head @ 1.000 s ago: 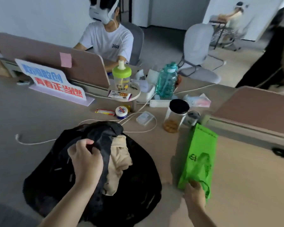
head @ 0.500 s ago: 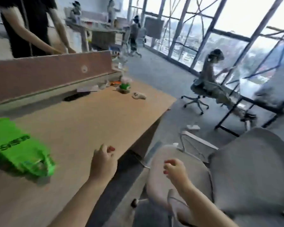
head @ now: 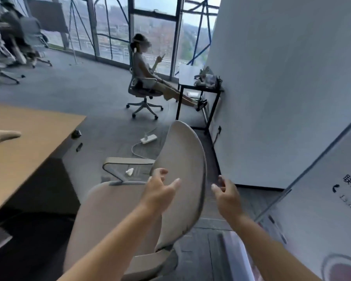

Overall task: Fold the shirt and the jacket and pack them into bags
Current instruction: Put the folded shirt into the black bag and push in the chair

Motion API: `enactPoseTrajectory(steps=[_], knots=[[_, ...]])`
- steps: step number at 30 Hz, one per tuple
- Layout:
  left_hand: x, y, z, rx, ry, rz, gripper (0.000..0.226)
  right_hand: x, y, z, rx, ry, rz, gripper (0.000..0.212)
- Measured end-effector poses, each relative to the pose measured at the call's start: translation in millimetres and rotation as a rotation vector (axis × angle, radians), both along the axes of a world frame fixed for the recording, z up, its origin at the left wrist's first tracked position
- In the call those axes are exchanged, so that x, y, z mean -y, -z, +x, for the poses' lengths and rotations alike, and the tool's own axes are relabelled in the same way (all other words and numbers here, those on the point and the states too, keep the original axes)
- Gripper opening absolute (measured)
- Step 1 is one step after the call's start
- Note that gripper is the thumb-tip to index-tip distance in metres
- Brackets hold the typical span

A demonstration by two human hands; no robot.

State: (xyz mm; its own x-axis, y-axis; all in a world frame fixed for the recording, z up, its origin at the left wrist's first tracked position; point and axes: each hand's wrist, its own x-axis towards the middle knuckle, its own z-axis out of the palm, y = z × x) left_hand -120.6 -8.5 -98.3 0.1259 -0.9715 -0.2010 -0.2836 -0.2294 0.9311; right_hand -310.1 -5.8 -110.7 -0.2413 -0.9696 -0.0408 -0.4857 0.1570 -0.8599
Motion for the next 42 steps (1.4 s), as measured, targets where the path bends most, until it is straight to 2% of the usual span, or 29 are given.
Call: enactPoseTrajectory(steps=[3, 5, 7, 9, 11, 12, 13, 14, 16, 19, 20, 22, 23, 24, 25, 27, 29, 31, 33, 35, 38, 40, 42], knots=[[71.1, -12.7, -78.2, -0.100, -0.036, 0.071, 0.066, 38.1, 1.1, -20.8, 0.277, -0.364, 0.160, 0.054], [112.3, -16.3, -114.0, -0.149, -0.052, 0.178, 0.072, 51.7, 4.7, -29.1, 0.490, -0.438, 0.226, 0.060], [133.2, -8.2, -129.5, 0.020, -0.061, 0.279, 0.066, 57.0, 13.2, -40.4, 0.566, -0.470, 0.260, 0.064], [134.8, 5.4, -131.3, 0.187, -0.008, 0.350, 0.054, 57.7, 17.8, -56.5, 0.549, -0.496, 0.284, 0.060], [129.6, 10.9, -127.4, 0.281, 0.117, 0.329, 0.026, 59.2, 18.8, -69.2, 0.464, -0.530, 0.273, 0.048], [124.8, 10.5, -124.2, 0.314, 0.173, 0.311, 0.010, 60.3, 20.6, -74.3, 0.388, -0.532, 0.247, 0.048], [119.2, 10.4, -119.0, 0.342, 0.210, 0.295, 0.006, 61.1, 22.0, -77.6, 0.307, -0.516, 0.210, 0.050], [112.3, 11.6, -112.4, 0.360, 0.246, 0.285, 0.009, 62.8, 22.5, -79.9, 0.246, -0.477, 0.171, 0.051], [94.6, 17.9, -99.8, 0.341, 0.311, 0.284, 0.029, 68.7, 18.7, -83.0, 0.173, -0.394, 0.111, 0.049], [52.2, 24.7, -73.2, 0.306, 0.428, 0.259, 0.031, 83.9, -0.9, -76.1, -0.029, -0.384, -0.038, 0.051], [35.1, 25.4, -60.8, 0.306, 0.464, 0.256, 0.027, 88.8, -8.4, -70.6, -0.187, -0.416, -0.132, 0.060], [-2.1, 22.7, -32.5, 0.374, 0.465, 0.286, 0.017, 96.0, -15.8, -54.6, -0.668, -0.578, -0.313, 0.080], [-21.0, 18.3, -17.4, 0.468, 0.424, 0.307, 0.014, 95.6, -16.1, -41.8, -0.875, -0.706, -0.305, 0.082], [-38.5, 15.5, -1.7, 0.599, 0.366, 0.310, 0.016, 90.9, -14.5, -25.9, -1.005, -0.822, -0.225, 0.073], [-55.8, 14.4, 13.9, 0.744, 0.306, 0.301, 0.019, 79.7, -13.3, -8.3, -1.057, -0.891, -0.132, 0.057], [-89.0, 16.1, 44.8, 0.946, 0.176, 0.259, 0.033, 42.3, -11.8, 24.6, -1.044, -0.880, -0.070, 0.034], [-119.2, 20.9, 69.4, 1.009, 0.082, 0.220, 0.047, 3.8, -3.3, 43.1, -0.969, -0.794, -0.130, 0.024], [-147.6, 26.3, 83.6, 1.038, 0.060, 0.231, 0.041, -28.2, 8.3, 49.1, -0.952, -0.750, -0.198, 0.018], [-172.8, 28.4, 84.3, 1.040, 0.027, 0.207, 0.033, -49.4, 16.2, 49.0, -0.929, -0.763, -0.268, 0.016], [-195.5, 26.8, 78.2, 0.988, -0.017, 0.163, 0.034, -61.4, 13.3, 49.5, -0.961, -0.757, -0.269, 0.015], [-228.0, 21.8, 68.2, 0.878, -0.122, 0.069, 0.052, -68.3, -3.7, 50.0, -1.008, -0.791, -0.212, 0.014], [-253.2, 25.8, 61.0, 0.886, -0.199, 0.026, 0.066, -74.6, -11.6, 50.2, -1.016, -0.844, -0.204, 0.015], [-274.3, 34.3, 53.2, 0.927, -0.362, -0.086, 0.070, -84.1, -11.7, 55.1, -1.003, -0.887, -0.221, 0.017]])
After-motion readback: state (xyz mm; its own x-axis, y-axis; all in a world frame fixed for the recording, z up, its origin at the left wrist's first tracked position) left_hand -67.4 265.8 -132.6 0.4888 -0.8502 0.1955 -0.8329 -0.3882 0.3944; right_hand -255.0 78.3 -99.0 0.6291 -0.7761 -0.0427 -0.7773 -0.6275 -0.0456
